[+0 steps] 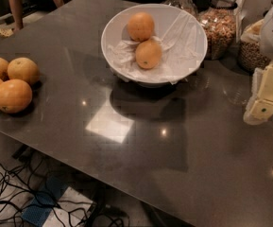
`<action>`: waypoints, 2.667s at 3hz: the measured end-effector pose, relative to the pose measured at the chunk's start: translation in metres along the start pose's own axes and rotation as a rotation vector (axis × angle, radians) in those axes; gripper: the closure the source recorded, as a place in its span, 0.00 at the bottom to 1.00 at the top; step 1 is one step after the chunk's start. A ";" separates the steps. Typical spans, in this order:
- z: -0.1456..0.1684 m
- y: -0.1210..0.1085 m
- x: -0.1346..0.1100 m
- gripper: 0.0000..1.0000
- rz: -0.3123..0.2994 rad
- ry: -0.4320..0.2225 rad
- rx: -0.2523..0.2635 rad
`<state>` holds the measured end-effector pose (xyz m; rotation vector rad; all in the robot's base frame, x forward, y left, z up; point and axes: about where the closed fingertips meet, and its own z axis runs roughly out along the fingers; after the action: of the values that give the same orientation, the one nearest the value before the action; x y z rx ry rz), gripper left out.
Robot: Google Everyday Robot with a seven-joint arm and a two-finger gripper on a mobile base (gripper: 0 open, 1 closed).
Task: Pick orange from white bowl
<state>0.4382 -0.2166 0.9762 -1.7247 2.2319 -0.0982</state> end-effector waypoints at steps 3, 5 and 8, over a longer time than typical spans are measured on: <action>0.021 -0.044 -0.053 0.00 -0.051 -0.211 0.002; 0.028 -0.060 -0.081 0.00 -0.102 -0.277 0.004; 0.077 -0.123 -0.133 0.00 0.059 -0.499 0.155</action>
Offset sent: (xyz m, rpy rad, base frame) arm 0.0646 0.0391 -0.0011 0.2148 -0.0568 0.0902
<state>0.6046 -0.1125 0.9613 -1.4109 1.8521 0.1534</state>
